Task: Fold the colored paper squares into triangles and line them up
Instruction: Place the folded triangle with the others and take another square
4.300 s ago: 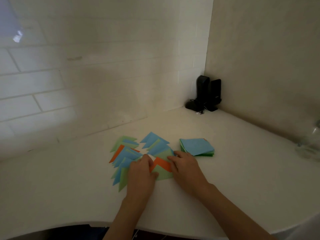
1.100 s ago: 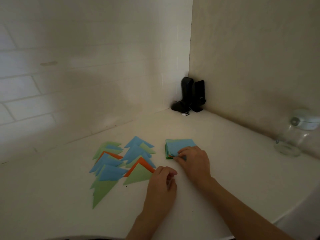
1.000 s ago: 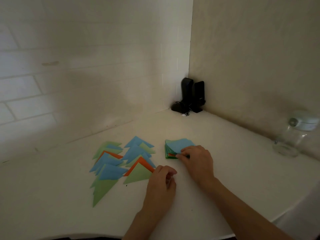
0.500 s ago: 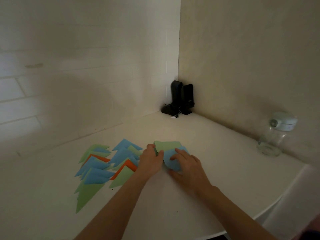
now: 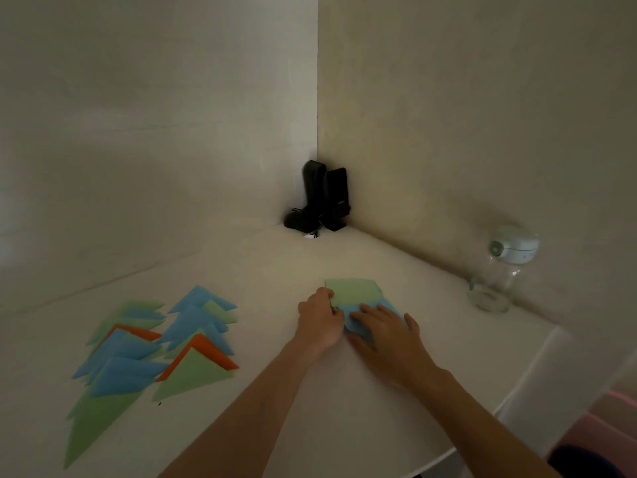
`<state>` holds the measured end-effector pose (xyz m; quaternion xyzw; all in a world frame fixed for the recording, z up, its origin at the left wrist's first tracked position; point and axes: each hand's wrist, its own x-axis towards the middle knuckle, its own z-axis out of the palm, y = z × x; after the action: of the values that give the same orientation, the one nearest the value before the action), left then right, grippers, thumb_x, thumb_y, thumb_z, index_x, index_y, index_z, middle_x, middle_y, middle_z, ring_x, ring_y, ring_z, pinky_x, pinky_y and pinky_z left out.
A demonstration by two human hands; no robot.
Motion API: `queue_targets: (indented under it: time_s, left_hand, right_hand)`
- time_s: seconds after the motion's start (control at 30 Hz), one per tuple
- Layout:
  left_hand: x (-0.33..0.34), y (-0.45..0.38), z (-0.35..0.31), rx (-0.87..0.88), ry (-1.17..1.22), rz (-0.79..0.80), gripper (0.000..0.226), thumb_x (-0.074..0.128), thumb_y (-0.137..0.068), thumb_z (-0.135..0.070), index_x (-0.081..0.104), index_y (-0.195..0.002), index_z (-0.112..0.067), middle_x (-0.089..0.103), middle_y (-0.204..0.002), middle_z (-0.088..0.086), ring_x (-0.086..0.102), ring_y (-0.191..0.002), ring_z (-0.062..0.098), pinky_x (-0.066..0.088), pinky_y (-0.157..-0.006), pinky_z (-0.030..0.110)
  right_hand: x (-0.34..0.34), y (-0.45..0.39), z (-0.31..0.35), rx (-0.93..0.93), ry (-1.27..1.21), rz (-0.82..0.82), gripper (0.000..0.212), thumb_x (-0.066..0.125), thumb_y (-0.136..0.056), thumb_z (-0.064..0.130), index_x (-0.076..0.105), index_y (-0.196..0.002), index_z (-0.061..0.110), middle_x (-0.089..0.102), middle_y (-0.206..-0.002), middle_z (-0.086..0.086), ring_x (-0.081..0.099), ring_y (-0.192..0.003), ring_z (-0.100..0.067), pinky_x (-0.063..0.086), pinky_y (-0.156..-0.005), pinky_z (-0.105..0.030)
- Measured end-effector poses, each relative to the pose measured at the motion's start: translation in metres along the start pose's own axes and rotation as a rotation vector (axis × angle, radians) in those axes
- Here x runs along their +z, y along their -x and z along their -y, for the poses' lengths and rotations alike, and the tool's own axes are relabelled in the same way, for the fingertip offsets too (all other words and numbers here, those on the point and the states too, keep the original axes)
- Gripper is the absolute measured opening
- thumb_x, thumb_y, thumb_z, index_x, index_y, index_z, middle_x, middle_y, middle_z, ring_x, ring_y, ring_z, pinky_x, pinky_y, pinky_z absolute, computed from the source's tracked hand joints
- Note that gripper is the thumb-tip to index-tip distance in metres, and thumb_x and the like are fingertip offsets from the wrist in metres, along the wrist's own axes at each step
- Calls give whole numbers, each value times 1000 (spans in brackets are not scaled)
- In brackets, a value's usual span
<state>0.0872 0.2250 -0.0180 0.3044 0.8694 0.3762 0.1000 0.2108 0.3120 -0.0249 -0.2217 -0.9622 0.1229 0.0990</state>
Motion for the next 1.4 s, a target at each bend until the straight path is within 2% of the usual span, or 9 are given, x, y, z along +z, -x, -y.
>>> queue_targets:
  time_s: [0.17, 0.27, 0.37, 0.47, 0.73, 0.97, 1.17, 1.3, 1.4]
  left_hand:
    - [20, -2, -19, 51, 99, 35, 39, 54, -91, -21, 45, -128, -14, 54, -126, 9, 50, -115, 27, 41, -96, 35]
    - [13, 10, -11, 131, 178, -36, 34, 56, -89, -18, 49, -123, -20, 52, -120, 5, 52, -110, 22, 44, -92, 33]
    - [-7, 41, 6, 344, 198, -87, 32, 55, -87, -11, 54, -114, -28, 50, -115, -4, 49, -106, 12, 42, -83, 13]
    - [-30, 78, 25, 526, 197, -126, 27, 51, -82, -24, 58, -107, -32, 51, -112, -11, 49, -107, 8, 42, -83, 11]
    - [-57, 122, 75, 516, 6, -108, 30, 47, -86, -31, 51, -116, -31, 57, -103, -18, 47, -96, -2, 29, -84, 3]
    - [-60, 124, 84, 498, 63, -126, 33, 47, -79, -26, 59, -110, -22, 64, -98, -15, 55, -95, -1, 38, -85, 8]
    - [-59, 115, 77, 427, 131, -168, 22, 64, -78, -19, 60, -98, -29, 65, -85, -17, 60, -82, 0, 44, -76, 13]
    - [-54, 112, 77, 405, 132, -208, 31, 73, -74, -22, 54, -91, -40, 65, -79, -16, 60, -79, 1, 44, -75, 13]
    - [-51, 107, 78, 349, 199, -219, 33, 79, -69, -12, 61, -88, -32, 66, -74, -12, 61, -74, 1, 42, -70, 8]
  right_hand:
    - [-11, 13, -34, 31, 21, -52, 42, 40, -94, 51, 41, -135, 39, 26, -151, 18, 15, -142, -5, 0, -113, -51]
    - [-10, 18, -34, -39, -54, -276, 16, 56, -88, 44, 65, -100, 37, 57, -125, 19, 45, -126, -6, 4, -110, -37]
    - [-11, 27, -13, -60, -31, -477, 11, 60, -74, 41, 69, -73, 35, 66, -87, 19, 62, -90, -14, 22, -84, -29]
    - [-5, 43, 24, -130, -49, -515, 21, 53, -75, 46, 70, -72, 33, 62, -77, 16, 57, -76, -14, 24, -67, -29]
    - [20, 53, 83, -165, -189, -246, 33, 44, -73, 55, 69, -73, 33, 63, -71, 11, 59, -67, -11, 43, -62, -33]
    - [11, 41, 62, -177, -296, -44, 18, 68, -77, 41, 73, -84, 25, 54, -79, 13, 52, -70, -5, 44, -71, -23]
    - [16, 37, 65, -124, -346, -107, 11, 72, -76, 35, 72, -79, 25, 51, -75, 17, 48, -68, -1, 45, -71, -26]
    - [20, 41, 69, -59, -391, -119, 14, 75, -72, 43, 62, -70, 40, 55, -77, 19, 45, -68, 3, 44, -73, -28]
    - [18, 39, 70, -4, -414, -72, 24, 74, -71, 45, 51, -68, 48, 56, -81, 20, 45, -71, 6, 43, -79, -27]
